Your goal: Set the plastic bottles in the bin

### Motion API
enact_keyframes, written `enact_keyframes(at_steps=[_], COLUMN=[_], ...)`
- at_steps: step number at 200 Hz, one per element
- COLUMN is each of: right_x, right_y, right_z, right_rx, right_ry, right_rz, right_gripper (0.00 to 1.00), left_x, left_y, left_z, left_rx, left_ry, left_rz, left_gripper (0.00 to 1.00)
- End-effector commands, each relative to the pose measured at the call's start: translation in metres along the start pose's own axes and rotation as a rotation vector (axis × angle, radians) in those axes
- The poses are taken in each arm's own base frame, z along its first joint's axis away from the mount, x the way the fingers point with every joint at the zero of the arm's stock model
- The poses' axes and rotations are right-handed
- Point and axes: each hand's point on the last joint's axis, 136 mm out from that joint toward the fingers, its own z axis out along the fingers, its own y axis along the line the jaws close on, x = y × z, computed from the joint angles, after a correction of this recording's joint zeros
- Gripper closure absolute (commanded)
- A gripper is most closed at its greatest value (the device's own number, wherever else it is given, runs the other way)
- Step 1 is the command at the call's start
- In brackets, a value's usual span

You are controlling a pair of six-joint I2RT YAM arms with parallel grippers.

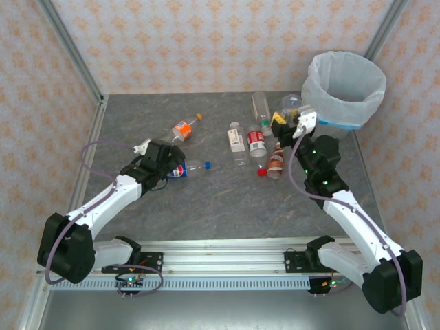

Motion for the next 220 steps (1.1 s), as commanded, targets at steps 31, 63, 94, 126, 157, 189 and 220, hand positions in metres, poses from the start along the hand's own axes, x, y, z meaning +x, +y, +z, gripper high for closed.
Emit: enact_keyframes(at_steps=[31,63,94,126,157,189,220], right_x=[-0.049,-0.061,-0.084,-0.101,-0.104,-0.103,-0.1], right_y=[-0.066,-0.098,-0.125,-0.151,-0.175,-0.205,-0.236], right_z=[0.009,0.012,0.015,0.02,0.025,0.03,0.03], right_rx=[0.225,0.296,0.349,0.391,0.439,0.52,0.594], right_ry=[-0.124,-0.142,-0.191,-0.229,-0.238,-0.225,-0.22], right_rz=[0.086,0.09,0.087,0.111,0.13,0.097,0.098], right_gripper=[0.54,0.54,0.54,0.53,0.53,0.53,0.53], left_x=[-0.01,-0.011,-0.011,-0.009,-0.007,-0.007,-0.008], left_y=[-0.01,-0.009,-0.009,-0.007,-0.01,-0.011,-0.009], left_z=[-0.007,-0.01,-0.01,-0.011,-0.013,-0.015,-0.016], left_rx=[0.028,0.025,0.027,0.027,0.049,0.051,0.045], left_ry=[-0.016,-0.02,-0.017,-0.014,-0.006,-0.003,-0.005], left_rz=[-0.006,-0.011,-0.018,-0.032,-0.018,-0.01,-0.009], left_gripper=[0.0,0.0,0.0,0.0,0.0,0.0,0.0])
